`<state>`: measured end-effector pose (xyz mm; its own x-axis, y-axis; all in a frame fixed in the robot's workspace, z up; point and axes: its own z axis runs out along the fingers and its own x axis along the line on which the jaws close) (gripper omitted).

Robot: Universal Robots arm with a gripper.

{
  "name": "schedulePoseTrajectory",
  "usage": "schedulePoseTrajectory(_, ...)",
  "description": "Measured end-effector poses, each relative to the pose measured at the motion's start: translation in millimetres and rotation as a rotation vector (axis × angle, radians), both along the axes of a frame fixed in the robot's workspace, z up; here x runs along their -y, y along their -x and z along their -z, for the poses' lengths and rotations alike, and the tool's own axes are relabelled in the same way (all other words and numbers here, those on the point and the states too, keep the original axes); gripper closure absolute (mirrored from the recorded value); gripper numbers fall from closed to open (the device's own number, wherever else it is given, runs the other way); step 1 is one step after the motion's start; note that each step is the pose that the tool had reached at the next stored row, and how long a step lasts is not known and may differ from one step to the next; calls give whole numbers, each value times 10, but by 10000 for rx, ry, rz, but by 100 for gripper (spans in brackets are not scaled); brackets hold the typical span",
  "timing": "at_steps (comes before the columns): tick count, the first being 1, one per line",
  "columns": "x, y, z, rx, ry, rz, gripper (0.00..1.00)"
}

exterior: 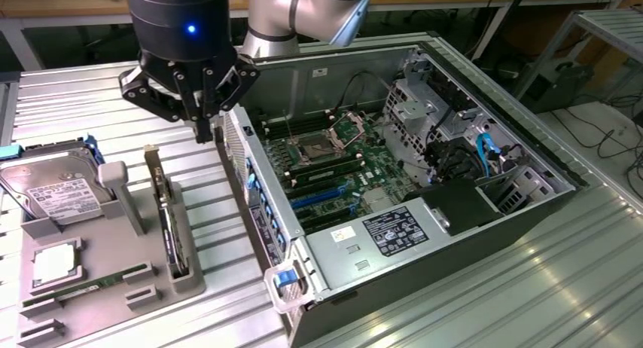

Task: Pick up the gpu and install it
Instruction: 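Reach for the gpu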

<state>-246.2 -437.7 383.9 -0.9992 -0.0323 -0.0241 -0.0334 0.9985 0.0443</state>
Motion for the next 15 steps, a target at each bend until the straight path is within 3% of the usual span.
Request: schedulePoseTrajectory(15,38,382,15,-1,1,-34,89)
